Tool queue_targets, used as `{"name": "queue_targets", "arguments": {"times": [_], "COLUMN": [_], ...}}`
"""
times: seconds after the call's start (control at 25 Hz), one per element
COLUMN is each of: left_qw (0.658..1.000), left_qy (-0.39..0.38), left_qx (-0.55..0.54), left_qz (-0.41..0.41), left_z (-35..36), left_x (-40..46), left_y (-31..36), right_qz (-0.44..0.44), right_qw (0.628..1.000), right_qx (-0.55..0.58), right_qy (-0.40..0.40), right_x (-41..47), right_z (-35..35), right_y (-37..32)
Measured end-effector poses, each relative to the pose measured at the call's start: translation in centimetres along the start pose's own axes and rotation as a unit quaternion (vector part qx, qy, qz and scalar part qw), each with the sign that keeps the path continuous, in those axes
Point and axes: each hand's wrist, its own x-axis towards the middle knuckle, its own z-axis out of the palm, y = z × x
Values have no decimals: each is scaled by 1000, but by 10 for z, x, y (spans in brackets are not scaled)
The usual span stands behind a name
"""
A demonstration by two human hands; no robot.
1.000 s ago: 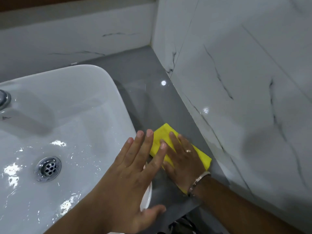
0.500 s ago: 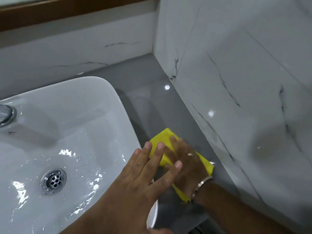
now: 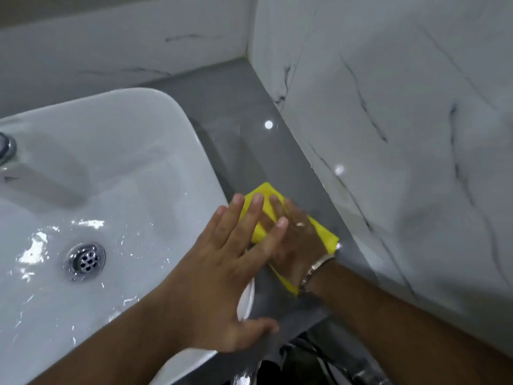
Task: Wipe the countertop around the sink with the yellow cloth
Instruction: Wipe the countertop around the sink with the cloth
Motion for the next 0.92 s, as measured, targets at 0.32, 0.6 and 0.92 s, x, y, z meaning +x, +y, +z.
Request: {"name": "queue_targets", "arguments": {"times": [0.32,0.6,0.92], "left_qw": [999,998,999], "left_qy": [-14,-14,-6], "left_qx": [30,55,51], "left_qz": [-3,-1,-2], "left_z": [-3,-1,1], "left_x": [0,-2,3], "left_y": [3,3,0], "right_qz": [159,97,49], "right_qw": [968,992,961], "right_qx": [193,74,271], "right_qy": [23,33,12], "right_x": [44,-27,14], "right_z": [-87,-27,-77], "right_y": [-20,10,-41]}}
